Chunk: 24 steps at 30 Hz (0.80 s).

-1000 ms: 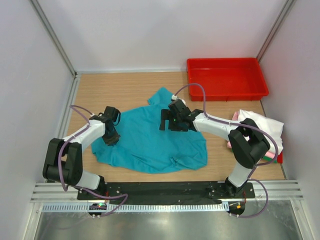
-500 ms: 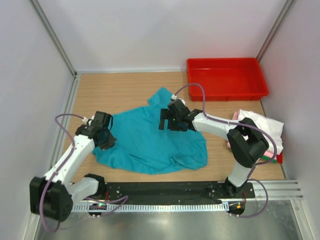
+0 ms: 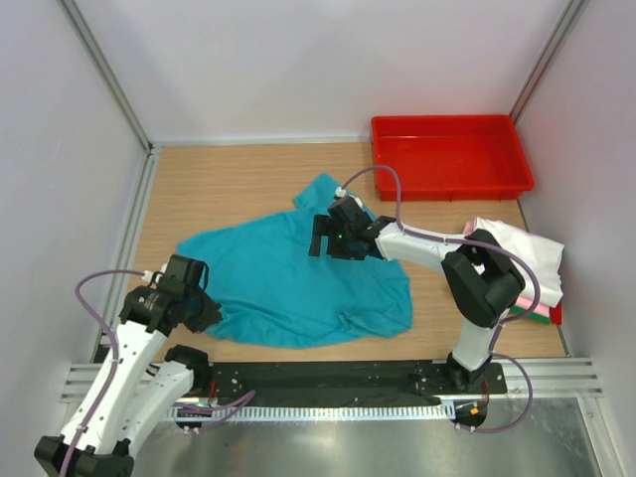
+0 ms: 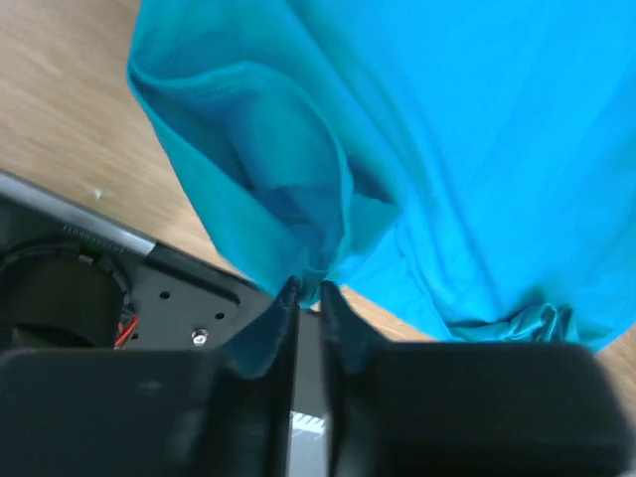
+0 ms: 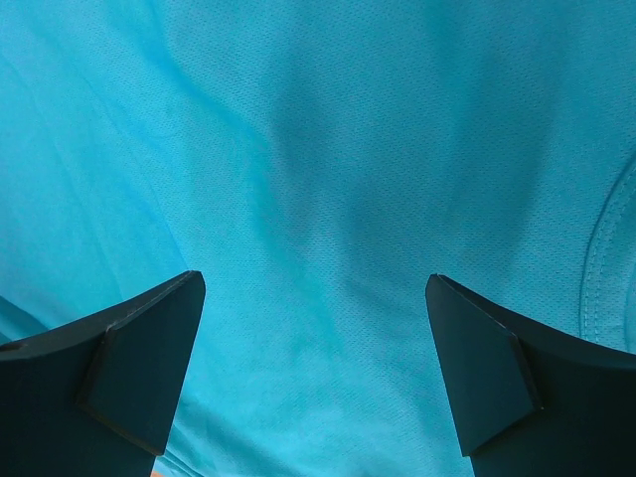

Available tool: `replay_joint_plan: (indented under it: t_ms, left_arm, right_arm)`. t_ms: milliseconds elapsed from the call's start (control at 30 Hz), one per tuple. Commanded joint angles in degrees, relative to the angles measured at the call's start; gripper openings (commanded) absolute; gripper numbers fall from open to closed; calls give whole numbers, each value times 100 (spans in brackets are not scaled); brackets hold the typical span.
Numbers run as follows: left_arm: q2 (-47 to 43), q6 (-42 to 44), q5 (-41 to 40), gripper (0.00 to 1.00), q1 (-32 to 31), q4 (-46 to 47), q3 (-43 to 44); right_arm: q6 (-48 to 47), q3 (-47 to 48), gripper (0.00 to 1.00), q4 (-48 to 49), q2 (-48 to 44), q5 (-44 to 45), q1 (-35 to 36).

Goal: Fold and stack the t-shirts
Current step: Flatten the tshirt out

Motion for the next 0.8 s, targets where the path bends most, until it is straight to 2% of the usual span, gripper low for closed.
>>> replay_joint_plan:
  t_ms: [0, 33, 67, 100, 133, 167, 333, 500, 567, 667, 767]
  left_arm:
    - [350, -52, -61, 16, -78, -395, 51]
    - [456, -34, -96, 25, -78, -448, 95]
    - [527, 10, -166, 53, -87, -492, 209]
    - [562, 45, -193, 68, -78, -510, 262]
    - [563, 54, -219, 94, -78, -545, 324]
    - [545, 54, -254, 100, -78, -545, 385]
    - [737, 221, -877, 100, -78, -273, 1105]
    - [1905, 625, -1537, 100, 62, 297, 1826]
    - [2266, 739, -1845, 100, 385, 710, 2064]
    - [2908, 1107, -1425, 99, 1105, 1439, 2118]
    - [3155, 1416, -1030, 93, 1607, 2388, 1820]
  right_arm:
    - [20, 183, 100, 187, 24, -20, 32]
    - [20, 209, 100, 187, -2, -20, 32]
    - [20, 200, 100, 187, -19, -12, 32]
    - [20, 200, 100, 178, -46, -12, 32]
    - [20, 200, 100, 161, -63, 6, 32]
    - [-6, 209, 100, 161, -107, 23, 32]
    - [-77, 288, 100, 99, -116, 15, 49]
    - [-191, 516, 100, 12, 41, 155, 40]
    - [-296, 709, 100, -85, 112, 417, 40]
    - [-498, 1131, 100, -313, 331, 638, -12]
    - [-700, 1422, 100, -437, 569, 762, -30]
